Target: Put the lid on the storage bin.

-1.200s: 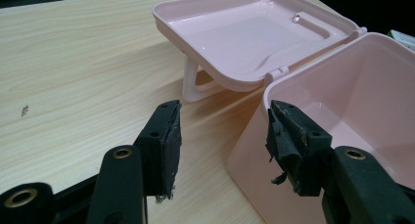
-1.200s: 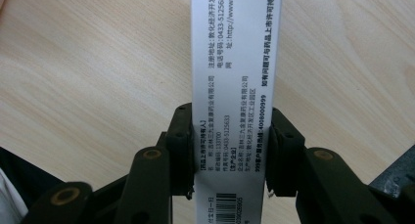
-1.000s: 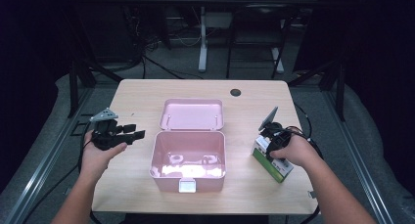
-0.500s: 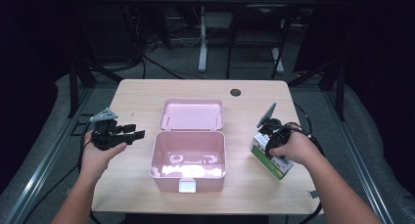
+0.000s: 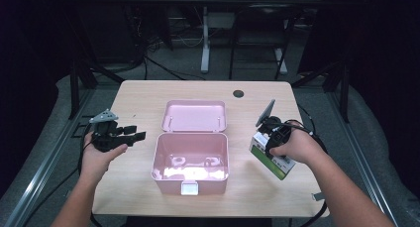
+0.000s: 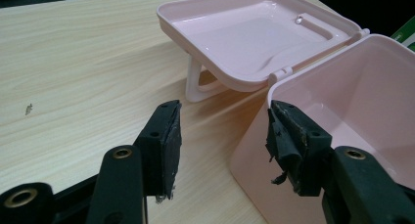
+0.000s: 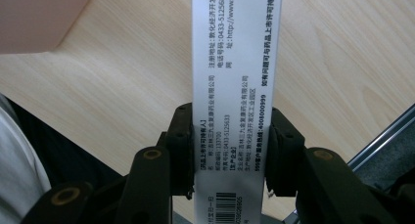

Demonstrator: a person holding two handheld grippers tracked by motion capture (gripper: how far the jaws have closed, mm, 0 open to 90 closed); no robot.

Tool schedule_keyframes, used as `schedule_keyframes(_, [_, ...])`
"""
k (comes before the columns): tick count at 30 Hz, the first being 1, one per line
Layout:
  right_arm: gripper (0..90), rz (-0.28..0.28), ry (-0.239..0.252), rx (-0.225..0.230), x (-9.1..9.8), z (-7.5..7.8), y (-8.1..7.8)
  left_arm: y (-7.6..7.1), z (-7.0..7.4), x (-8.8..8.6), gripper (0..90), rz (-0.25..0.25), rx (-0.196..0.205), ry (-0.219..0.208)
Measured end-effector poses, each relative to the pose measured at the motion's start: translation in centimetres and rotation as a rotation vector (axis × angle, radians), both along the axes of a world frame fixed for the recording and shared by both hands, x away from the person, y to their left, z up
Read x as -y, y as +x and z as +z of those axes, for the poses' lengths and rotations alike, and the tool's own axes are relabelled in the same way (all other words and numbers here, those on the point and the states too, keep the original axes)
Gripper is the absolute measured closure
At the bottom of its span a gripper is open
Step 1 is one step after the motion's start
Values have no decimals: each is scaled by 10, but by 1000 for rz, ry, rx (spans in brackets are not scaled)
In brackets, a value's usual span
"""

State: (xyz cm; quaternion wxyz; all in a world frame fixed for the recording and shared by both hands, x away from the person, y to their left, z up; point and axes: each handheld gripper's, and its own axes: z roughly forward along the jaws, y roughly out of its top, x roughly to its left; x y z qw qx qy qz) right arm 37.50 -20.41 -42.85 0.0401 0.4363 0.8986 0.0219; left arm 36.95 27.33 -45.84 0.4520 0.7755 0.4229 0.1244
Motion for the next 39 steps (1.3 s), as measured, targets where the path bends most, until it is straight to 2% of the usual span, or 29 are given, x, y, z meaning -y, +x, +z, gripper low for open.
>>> schedule_keyframes(13, [616,62,-10,4,-20,21,-4,0,0,-1,466,7,3,-4])
schedule_keyframes(23, [616,88,-14,4,-31,40,-6,0,1,-2,466,9,5,-8])
schedule_keyframes(29, [616,100,10,12,-36,49,-8,0,1,-2,467,10,7,-9])
schedule_keyframes(37, [615,124,8,9,-43,62,-10,0,1,-3,466,5,-5,-1])
schedule_keyframes(39, [616,128,8,12,-44,64,-11,0,0,-2,466,10,4,-9])
